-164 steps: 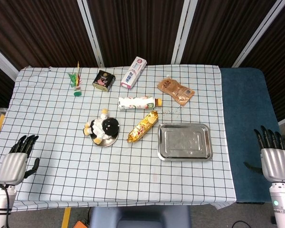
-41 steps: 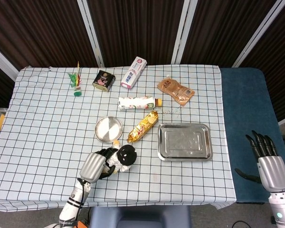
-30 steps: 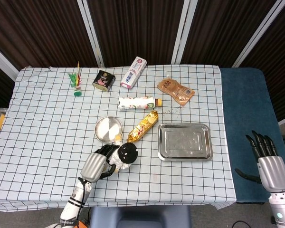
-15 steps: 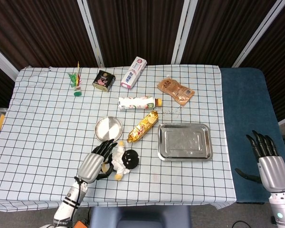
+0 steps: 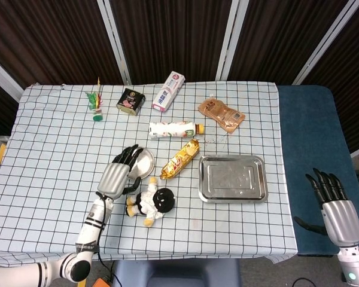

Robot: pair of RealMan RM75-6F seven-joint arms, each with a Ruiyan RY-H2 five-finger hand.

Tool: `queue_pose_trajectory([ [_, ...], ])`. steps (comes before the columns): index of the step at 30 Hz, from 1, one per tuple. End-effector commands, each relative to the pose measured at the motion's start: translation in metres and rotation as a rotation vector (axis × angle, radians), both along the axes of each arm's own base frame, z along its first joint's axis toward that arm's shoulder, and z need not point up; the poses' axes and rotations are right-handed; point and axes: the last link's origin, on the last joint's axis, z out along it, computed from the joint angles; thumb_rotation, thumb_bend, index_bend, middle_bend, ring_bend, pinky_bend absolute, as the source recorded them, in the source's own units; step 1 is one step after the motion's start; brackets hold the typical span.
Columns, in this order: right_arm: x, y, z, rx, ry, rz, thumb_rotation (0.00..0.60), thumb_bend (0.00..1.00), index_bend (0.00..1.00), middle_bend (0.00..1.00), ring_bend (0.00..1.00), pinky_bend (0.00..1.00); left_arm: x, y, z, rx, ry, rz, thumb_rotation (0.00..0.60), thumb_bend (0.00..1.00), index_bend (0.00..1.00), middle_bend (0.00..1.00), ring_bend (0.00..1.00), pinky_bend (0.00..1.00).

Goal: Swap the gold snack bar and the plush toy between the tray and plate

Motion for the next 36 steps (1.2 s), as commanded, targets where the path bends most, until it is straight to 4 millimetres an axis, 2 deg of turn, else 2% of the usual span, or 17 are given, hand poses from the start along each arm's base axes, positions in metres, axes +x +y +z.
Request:
queue_pose_trajectory([
  [1, 0.0, 0.002, -0.001, 0.003, 0.008, 0.005, 0.6, 0.04, 0.0, 0.0, 0.0, 0.0, 0.017, 0.011, -0.012, -0.025, 0.009, -0.013, 0.6, 0.45, 0.0, 0.0, 0.0, 0.18],
  [5, 0.001, 0.005, -0.001, 0.005, 0.022, 0.018, 0.6, 0.04, 0.0, 0.0, 0.0, 0.0, 0.035, 0.022, -0.027, -0.068, 0.036, -0.016, 0.6, 0.44, 0.0, 0.0, 0.0, 0.16],
  [14, 0.0, 0.005, 0.005, -0.07, 0.029, 0.014, 0.6, 0.04, 0.0, 0.0, 0.0, 0.0, 0.068, 0.024, -0.051, -0.155, 0.025, -0.013, 0.6, 0.41, 0.0, 0.0, 0.0, 0.11],
  [18, 0.002, 0.007, 0.009, -0.152, 0.018, 0.031, 0.6, 0.04, 0.0, 0.0, 0.0, 0.0, 0.075, 0.021, -0.063, -0.19, 0.012, 0.003, 0.6, 0.41, 0.0, 0.0, 0.0, 0.11],
  [24, 0.002, 0.009, 0.011, -0.168, 0.005, 0.036, 0.6, 0.04, 0.0, 0.0, 0.0, 0.0, 0.078, 0.019, -0.072, -0.194, 0.023, 0.002, 0.6, 0.41, 0.0, 0.0, 0.0, 0.11],
  [29, 0.0, 0.007, 0.011, -0.158, 0.013, 0.009, 0.6, 0.04, 0.0, 0.0, 0.0, 0.0, 0.087, 0.015, -0.098, -0.207, 0.027, 0.02, 0.6, 0.41, 0.0, 0.0, 0.0, 0.1],
  [36, 0.0, 0.008, 0.013, -0.144, 0.005, 0.006, 0.6, 0.04, 0.0, 0.0, 0.0, 0.0, 0.094, 0.017, -0.12, -0.194, 0.059, 0.027, 0.6, 0.41, 0.0, 0.0, 0.0, 0.1],
])
